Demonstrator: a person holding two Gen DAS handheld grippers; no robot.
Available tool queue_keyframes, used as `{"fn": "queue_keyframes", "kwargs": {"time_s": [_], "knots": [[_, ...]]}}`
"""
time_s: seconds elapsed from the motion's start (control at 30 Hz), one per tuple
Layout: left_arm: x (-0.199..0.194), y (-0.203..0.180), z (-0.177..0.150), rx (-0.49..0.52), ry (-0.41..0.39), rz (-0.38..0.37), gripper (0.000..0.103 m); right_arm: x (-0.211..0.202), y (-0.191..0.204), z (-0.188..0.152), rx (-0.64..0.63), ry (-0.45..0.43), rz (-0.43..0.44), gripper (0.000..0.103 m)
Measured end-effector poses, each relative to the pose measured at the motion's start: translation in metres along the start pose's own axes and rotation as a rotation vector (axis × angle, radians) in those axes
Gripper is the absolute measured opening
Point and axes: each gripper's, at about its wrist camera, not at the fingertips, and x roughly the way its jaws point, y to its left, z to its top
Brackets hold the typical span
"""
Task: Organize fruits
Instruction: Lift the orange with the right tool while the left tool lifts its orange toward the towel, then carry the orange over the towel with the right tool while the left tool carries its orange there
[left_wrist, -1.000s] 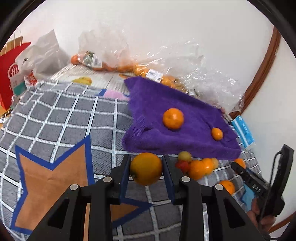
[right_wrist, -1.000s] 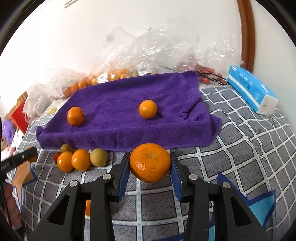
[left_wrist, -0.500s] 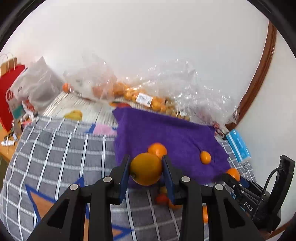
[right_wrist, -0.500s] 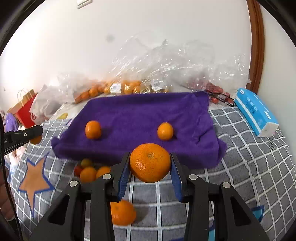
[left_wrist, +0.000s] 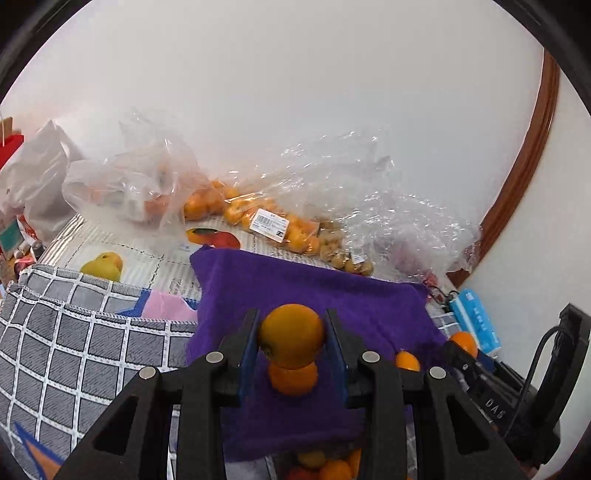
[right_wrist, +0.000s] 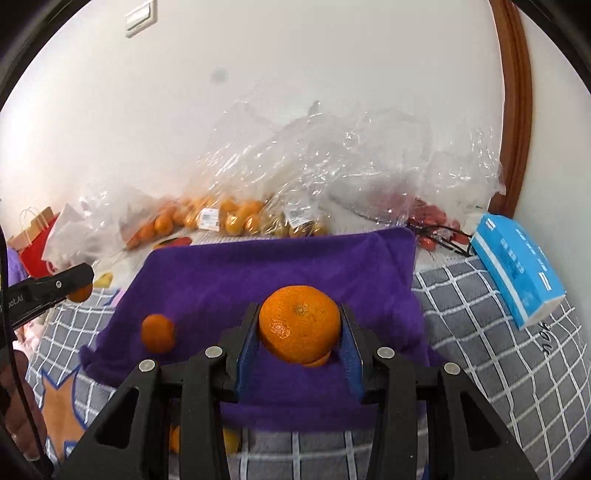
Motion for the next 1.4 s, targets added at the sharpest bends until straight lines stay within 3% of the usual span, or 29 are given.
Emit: {"fn": "queue_keyframes", "kwargs": {"time_s": [0.43, 0.83, 1.4], "knots": [[0.031, 0.013, -0.019, -0.006, 0.021, 0.055, 0.032, 0.022, -0.012, -0.017, -0.002, -0.014, -0.021, 0.041], [0.040, 0.021, -0.025, -0.036, 0.042, 0.033, 0.032, 0.029, -0.018, -0.026, 0.001, 0.007, -0.032, 0.041], [0.051, 0.021, -0.028, -0.034, 0.081, 0.062, 0.032, 0.037, -0.012, -0.031, -0.015, 0.053, -0.020, 0.041]]}}
